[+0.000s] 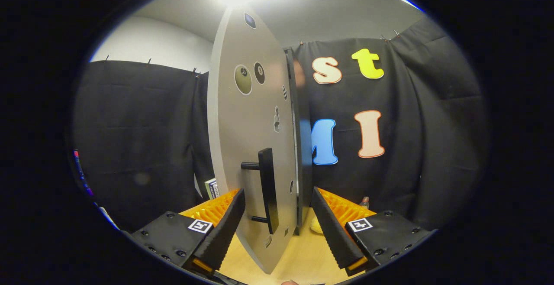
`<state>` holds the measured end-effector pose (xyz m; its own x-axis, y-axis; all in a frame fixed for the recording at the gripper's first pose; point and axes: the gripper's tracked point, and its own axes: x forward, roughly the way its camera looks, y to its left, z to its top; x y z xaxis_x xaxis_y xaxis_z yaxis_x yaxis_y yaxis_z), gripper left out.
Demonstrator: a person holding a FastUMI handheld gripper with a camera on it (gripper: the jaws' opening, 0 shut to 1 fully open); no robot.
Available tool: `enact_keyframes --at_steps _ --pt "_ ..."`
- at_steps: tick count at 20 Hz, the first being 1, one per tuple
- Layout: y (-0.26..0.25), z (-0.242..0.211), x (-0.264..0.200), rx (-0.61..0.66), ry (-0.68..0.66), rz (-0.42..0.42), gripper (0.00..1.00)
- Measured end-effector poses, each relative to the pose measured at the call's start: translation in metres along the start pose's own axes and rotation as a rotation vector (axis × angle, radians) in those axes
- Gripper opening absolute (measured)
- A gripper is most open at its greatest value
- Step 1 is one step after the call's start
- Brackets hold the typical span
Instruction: Open the shoe cabinet door, grab the shoes and put them into the shoe cabinet, then close the shoe cabinet door.
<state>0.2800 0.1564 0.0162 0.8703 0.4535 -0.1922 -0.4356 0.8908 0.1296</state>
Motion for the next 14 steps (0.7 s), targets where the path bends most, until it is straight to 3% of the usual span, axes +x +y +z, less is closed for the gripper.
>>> enact_keyframes --at_steps 5,14 --pt "0.028 -0.005 0.013 0.085 0.018 0.105 0.96" --pt "0.078 -0.009 0.053 0.026 0.041 0.210 0.96"
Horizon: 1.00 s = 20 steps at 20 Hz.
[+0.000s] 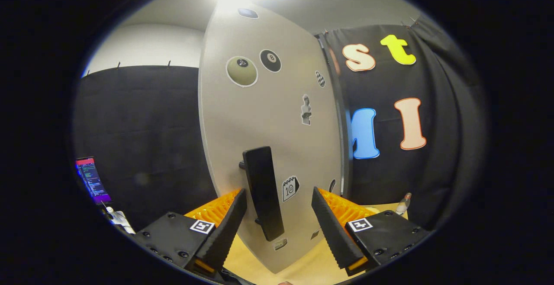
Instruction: Open the shoe cabinet door, grab the shoes and put them into the shoe cabinet, then close the shoe cabinet door.
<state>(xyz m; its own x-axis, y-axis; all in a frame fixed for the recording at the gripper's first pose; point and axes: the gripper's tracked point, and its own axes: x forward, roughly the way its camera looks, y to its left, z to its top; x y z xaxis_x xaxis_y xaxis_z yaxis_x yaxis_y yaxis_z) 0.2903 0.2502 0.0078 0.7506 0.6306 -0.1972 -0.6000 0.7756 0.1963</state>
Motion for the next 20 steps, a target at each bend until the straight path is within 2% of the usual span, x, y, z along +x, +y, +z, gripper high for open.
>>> enact_keyframes --at_steps 11,20 --pt "0.054 -0.003 0.081 0.020 0.007 0.110 0.96" --pt "0.096 0.005 0.166 -0.008 -0.028 0.086 0.96"
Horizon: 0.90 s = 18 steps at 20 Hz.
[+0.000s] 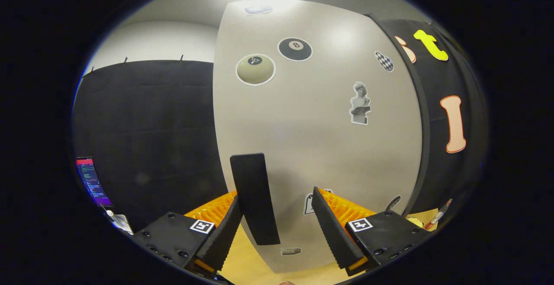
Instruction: Open the shoe cabinet door, grab the shoes and put them into the shoe cabinet, then close the shoe cabinet door.
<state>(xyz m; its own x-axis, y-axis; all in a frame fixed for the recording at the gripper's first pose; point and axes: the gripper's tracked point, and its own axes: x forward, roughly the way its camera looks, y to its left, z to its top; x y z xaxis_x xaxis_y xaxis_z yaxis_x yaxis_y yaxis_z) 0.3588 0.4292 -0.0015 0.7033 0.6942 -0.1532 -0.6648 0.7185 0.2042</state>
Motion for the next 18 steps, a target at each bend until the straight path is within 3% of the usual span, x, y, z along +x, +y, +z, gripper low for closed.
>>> enact_keyframes --at_steps 3,10,18 --pt "0.005 0.005 0.020 0.014 -0.012 -0.032 0.97" --pt "0.016 0.010 -0.011 -0.020 -0.053 -0.090 0.97" --pt "-0.032 0.032 -0.109 -0.104 -0.119 -0.244 0.97"
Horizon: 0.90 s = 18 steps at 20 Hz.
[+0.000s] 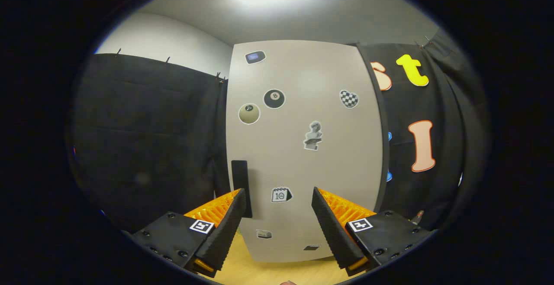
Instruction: Open the shoe cabinet door, grab the shoes and put them into the shoe cabinet, then close the shoe cabinet door.
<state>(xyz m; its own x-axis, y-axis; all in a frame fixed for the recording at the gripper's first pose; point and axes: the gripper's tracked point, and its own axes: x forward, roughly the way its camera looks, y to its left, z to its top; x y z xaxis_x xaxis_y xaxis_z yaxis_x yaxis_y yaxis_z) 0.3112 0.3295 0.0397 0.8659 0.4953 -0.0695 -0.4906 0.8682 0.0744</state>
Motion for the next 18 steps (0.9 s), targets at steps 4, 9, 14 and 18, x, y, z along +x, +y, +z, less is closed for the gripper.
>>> enact_keyframes --at_steps 4,9,14,18 --pt "-0.056 0.008 -0.048 -0.008 -0.010 -0.118 0.96" --pt "-0.128 0.009 -0.101 0.013 -0.005 -0.271 0.96" --pt "-0.183 0.003 -0.155 0.011 0.014 -0.398 0.96" --pt "-0.205 -0.003 -0.183 -0.017 0.033 -0.453 0.96"
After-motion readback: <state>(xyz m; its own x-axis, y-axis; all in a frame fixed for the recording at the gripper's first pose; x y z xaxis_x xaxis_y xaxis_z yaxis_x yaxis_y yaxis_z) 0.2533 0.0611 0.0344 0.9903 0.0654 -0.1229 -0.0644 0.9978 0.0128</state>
